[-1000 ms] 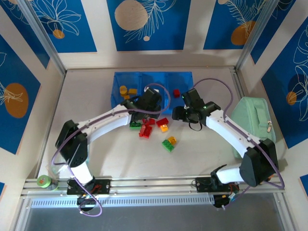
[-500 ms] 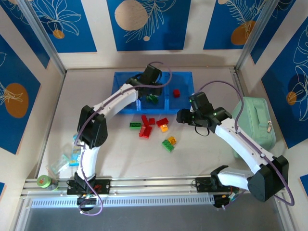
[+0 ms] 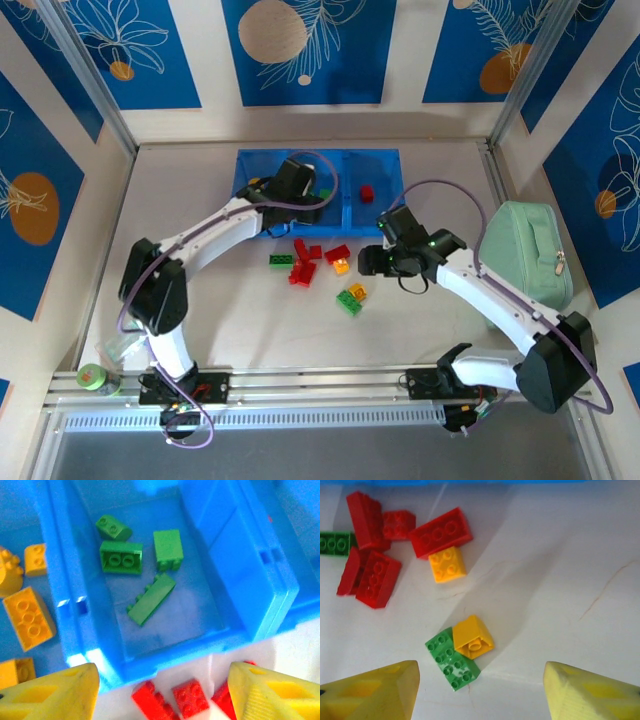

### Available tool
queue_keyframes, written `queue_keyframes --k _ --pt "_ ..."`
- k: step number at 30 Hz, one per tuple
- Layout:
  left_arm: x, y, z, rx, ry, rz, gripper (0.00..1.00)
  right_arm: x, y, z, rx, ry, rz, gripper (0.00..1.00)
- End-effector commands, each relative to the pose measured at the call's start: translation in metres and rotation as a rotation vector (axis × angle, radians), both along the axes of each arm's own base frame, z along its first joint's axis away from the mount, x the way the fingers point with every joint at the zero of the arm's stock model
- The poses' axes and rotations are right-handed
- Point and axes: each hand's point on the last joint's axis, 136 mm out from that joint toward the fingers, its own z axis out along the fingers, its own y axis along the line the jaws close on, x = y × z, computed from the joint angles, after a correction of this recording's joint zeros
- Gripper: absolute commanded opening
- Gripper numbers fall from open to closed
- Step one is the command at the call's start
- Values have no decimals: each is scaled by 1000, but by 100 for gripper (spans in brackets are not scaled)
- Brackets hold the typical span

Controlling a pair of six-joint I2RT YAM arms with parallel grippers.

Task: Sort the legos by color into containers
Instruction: Place the lego in the container, then pick up the lego from the bottom-center of the table.

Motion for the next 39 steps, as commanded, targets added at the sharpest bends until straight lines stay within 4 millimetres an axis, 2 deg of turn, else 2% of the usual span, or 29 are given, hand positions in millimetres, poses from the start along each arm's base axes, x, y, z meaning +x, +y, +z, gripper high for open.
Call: queue_keyframes --k 1,7,14,20,30,33,39 --pt "-9 6 20 -60 -64 7 68 -22 16 -17 -17 79 115 67" --pt "-35 29 4 -56 -45 30 68 -42 38 -38 -74 159 209 67" --pt "-61 57 -24 -30 -7 79 67 -61 43 -71 -158 262 228 67" --pt "-75 72 -44 -32 25 111 67 -62 44 -94 -190 307 216 67" --pt "-92 90 -63 -20 52 143 66 -63 55 -120 -203 363 226 64" --pt "-94 94 -66 -16 55 149 66 -62 57 -126 -216 371 225 60" --pt "-95 98 -68 -10 59 146 65 -64 56 -131 -255 378 220 39"
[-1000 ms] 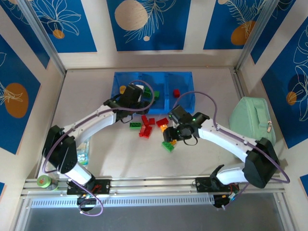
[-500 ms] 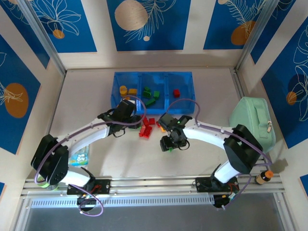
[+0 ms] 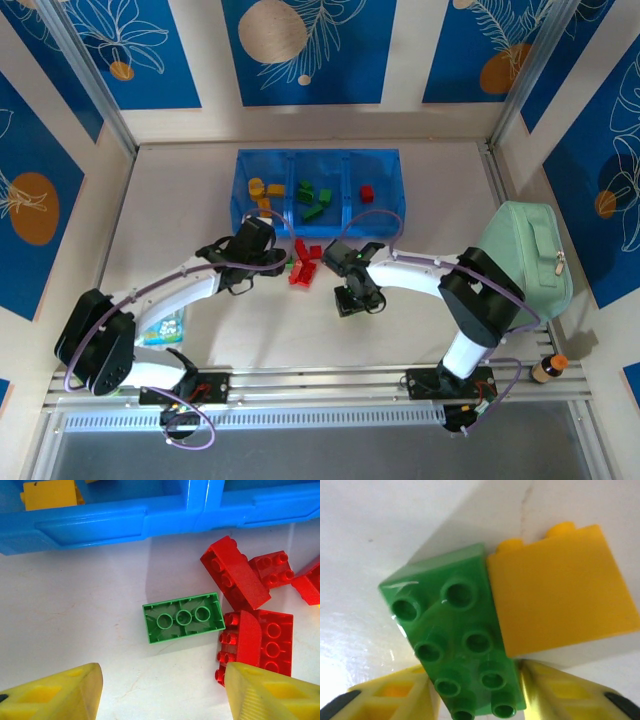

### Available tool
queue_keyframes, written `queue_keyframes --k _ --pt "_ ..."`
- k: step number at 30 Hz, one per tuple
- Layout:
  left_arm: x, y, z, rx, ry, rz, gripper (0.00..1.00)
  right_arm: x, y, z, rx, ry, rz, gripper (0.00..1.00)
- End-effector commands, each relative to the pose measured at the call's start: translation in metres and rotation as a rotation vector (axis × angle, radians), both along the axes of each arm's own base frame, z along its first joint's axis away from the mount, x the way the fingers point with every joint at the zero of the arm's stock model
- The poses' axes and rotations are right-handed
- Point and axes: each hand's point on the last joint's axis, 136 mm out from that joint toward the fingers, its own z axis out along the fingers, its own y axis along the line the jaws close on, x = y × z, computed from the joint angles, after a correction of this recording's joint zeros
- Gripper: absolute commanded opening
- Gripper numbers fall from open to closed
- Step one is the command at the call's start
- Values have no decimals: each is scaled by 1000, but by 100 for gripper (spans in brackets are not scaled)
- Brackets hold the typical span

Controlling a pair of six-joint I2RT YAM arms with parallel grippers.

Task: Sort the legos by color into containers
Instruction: Pick up the lego from the bottom-center of the table, then place the lego in the container.

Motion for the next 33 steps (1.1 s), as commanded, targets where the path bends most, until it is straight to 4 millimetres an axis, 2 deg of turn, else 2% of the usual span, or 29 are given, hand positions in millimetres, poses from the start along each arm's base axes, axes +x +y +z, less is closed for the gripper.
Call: queue_keyframes --k 1,3,7,12,18,24,29,33 --pt "2 8 4 -1 -23 22 65 -8 11 -7 11 35 16 36" --pt "1 9 4 -1 -26 27 65 -10 12 -4 8 30 29 30" --pt "0 11 1 -8 -19 32 65 -12 19 12 29 10 52 27" --pt "-3 13 -3 -11 -7 33 64 0 32 50 99 -74 69 26" --pt "-19 20 -21 -3 44 29 64 46 51 89 243 -174 25 26" --pt "-40 29 -37 -36 79 53 64 111 63 125 266 -265 11 26" --pt "-54 32 -44 -82 104 67 64 160 67 135 343 -252 -42 27" --pt "-61 38 -48 -86 105 79 64 185 69 132 343 -251 -59 27"
